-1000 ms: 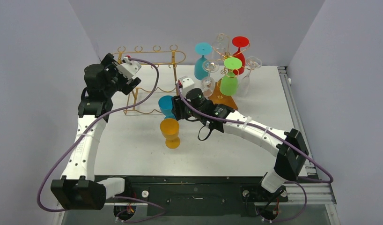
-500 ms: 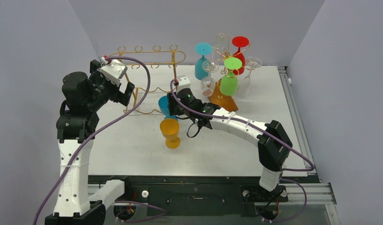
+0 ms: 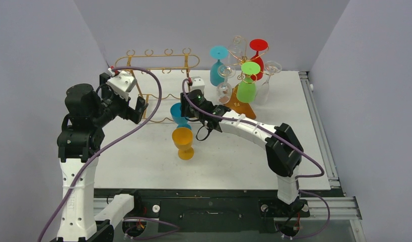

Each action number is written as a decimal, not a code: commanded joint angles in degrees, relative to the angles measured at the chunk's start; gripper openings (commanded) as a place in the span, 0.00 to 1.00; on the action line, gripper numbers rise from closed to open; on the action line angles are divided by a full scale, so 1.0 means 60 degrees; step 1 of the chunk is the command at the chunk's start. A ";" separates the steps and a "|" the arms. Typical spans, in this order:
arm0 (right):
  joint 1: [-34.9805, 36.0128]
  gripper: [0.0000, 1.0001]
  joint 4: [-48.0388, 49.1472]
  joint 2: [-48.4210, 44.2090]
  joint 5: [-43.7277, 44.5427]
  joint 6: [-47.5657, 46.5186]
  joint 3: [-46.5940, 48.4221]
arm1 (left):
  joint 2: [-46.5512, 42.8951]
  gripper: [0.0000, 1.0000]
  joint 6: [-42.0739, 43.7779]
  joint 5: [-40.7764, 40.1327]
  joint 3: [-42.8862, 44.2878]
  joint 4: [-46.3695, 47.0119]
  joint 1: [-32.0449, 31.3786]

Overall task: Place the wine glass upside down on the wine glass rack
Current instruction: Pick up the wine glass at the center of the board.

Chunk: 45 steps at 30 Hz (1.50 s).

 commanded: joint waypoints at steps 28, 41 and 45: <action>0.0142 0.00 0.2106 -0.3265 -0.0842 0.0172 -0.1849 | -0.0451 1.00 -0.2095 0.0673 0.0134 -0.0694 0.0023; 0.0678 0.00 0.6026 -0.6051 -0.0779 0.0790 -0.4365 | -0.0558 0.74 -0.3718 0.1406 -0.0635 -0.0478 0.0093; 0.0973 0.00 0.6517 -0.6409 -0.0510 0.0505 -0.4707 | -0.0295 0.57 -0.4064 0.2056 -0.0550 -0.0481 0.0157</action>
